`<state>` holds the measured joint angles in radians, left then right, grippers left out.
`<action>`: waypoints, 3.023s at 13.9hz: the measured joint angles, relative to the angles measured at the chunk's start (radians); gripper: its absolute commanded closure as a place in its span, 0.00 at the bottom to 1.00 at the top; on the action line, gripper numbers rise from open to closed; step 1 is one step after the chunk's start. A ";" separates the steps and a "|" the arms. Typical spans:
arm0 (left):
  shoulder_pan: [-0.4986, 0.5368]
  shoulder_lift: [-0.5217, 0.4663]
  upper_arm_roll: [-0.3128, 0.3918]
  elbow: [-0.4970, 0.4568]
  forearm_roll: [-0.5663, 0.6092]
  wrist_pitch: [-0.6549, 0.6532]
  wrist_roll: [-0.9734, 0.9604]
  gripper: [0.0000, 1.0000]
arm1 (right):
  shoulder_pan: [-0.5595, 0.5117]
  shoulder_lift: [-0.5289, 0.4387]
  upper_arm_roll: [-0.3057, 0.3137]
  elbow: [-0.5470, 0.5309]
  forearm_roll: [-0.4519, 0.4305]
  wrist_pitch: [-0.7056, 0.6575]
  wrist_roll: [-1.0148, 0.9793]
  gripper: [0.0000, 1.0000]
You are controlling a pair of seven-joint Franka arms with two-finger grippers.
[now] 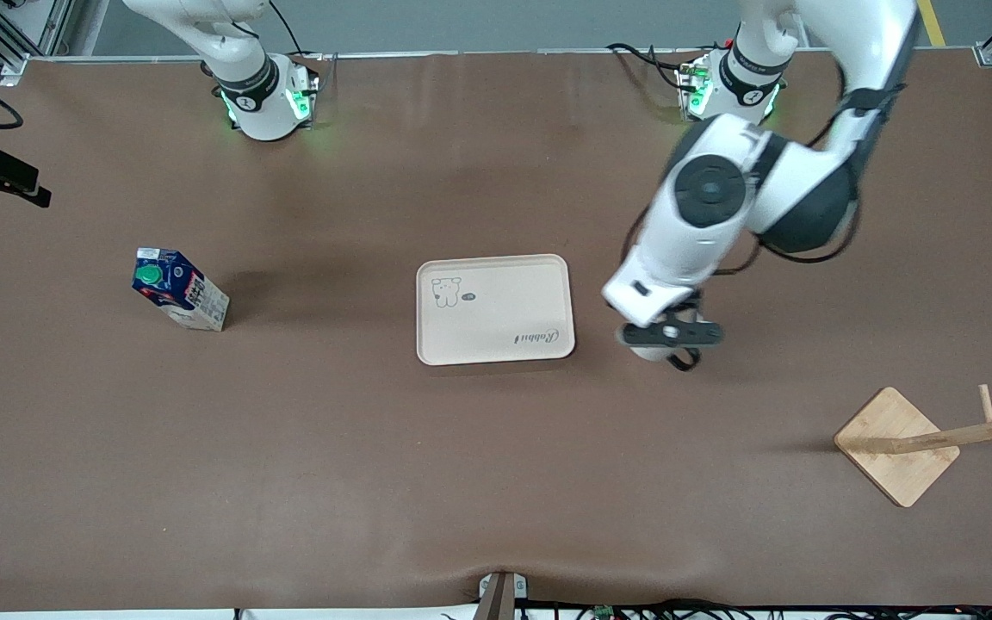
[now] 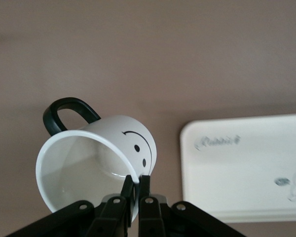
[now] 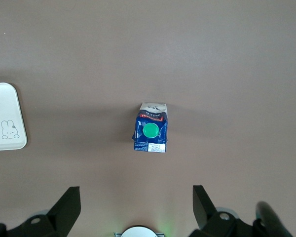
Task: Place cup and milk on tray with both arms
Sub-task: 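Lift the mug off the stand and carry it over the tray, then lower the mug onto the tray and open the left gripper, then raise the left gripper away while the right gripper reaches the milk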
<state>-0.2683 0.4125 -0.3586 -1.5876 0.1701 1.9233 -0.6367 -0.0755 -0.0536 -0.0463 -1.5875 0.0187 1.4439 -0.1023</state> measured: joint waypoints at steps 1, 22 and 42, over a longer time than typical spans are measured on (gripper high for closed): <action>-0.029 0.018 0.000 0.009 -0.001 -0.005 -0.027 1.00 | 0.000 0.000 0.000 0.000 0.000 0.000 0.000 0.00; -0.361 0.337 0.016 0.144 0.138 0.001 -0.380 1.00 | 0.000 0.011 0.001 0.000 0.000 0.005 0.000 0.00; 0.024 -0.096 0.025 0.254 0.131 -0.342 -0.081 0.00 | -0.028 0.249 -0.004 -0.085 -0.018 0.103 -0.001 0.00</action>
<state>-0.2440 0.3167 -0.3331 -1.3337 0.3012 1.5809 -0.7176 -0.1039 0.1959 -0.0501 -1.6720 0.0006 1.5464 -0.1032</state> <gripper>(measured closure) 0.000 0.000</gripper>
